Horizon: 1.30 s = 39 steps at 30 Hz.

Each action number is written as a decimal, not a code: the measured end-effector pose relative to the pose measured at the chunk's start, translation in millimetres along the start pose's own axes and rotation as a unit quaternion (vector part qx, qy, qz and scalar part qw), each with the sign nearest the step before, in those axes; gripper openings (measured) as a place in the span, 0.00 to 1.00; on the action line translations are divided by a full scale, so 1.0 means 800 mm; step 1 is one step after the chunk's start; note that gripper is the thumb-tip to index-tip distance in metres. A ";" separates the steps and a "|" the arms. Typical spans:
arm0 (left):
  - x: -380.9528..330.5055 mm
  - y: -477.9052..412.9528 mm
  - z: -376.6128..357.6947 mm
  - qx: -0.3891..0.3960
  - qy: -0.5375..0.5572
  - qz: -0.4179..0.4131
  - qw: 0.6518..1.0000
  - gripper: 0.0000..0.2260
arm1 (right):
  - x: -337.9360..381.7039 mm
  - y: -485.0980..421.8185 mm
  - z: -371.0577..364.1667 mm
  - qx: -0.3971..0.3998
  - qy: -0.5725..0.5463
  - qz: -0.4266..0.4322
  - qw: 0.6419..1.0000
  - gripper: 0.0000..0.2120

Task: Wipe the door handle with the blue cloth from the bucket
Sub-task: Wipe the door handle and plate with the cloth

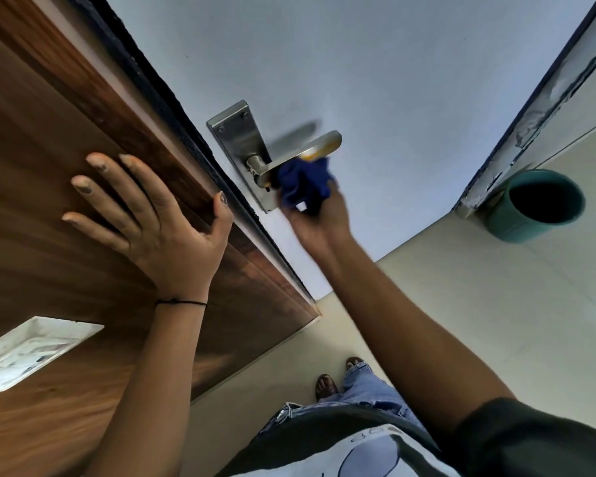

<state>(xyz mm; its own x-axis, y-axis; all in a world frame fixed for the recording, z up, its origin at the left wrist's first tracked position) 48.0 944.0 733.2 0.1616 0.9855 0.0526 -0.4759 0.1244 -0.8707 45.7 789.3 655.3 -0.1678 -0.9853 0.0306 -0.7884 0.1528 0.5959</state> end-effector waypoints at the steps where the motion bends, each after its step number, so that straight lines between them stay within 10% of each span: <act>1: -0.001 0.000 0.001 0.000 0.001 -0.001 1.000 0.37 | -0.023 0.007 0.001 0.013 -0.003 -0.036 0.999 0.07; 6: 0.001 0.001 0.000 -0.005 -0.006 0.000 1.000 0.37 | -0.038 0.017 -0.003 0.016 0.022 -0.067 0.997 0.11; 11: 0.001 0.000 -0.001 -0.003 -0.009 -0.003 1.000 0.37 | 0.069 0.001 -0.010 -0.058 0.070 0.148 0.985 0.09; 20: 0.002 0.000 0.000 0.007 -0.008 0.001 1.000 0.38 | 0.032 0.022 -0.006 -0.043 0.396 0.486 0.778 0.21; 27: 0.002 0.001 -0.001 0.024 0.002 0.015 1.000 0.38 | -0.043 0.040 0.004 0.089 0.484 0.459 0.740 0.21; 35: 0.001 0.000 0.002 0.029 0.011 0.012 0.999 0.38 | 0.035 0.015 -0.006 -0.025 0.445 0.514 0.733 0.21; 39: -0.001 0.000 0.004 0.022 0.004 0.008 1.000 0.38 | -0.036 0.037 0.008 0.091 0.528 0.480 0.695 0.21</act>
<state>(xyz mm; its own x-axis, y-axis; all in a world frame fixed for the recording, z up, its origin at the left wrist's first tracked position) 45.5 943.8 734.9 0.1608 0.9864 0.0334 -0.5157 0.1129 -0.8493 23.8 822.5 667.1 -0.2162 0.0855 0.9726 -0.6917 0.6897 -0.2144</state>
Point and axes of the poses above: each hand's wrist, its own y-axis away from the middle knuckle, its own z-axis out of the back of the hand, x = y × z, the point moved 4 cm from there along -y, towards the middle knuckle, and after that the axes turned 6 degrees about -x, right-handed, at the moved point
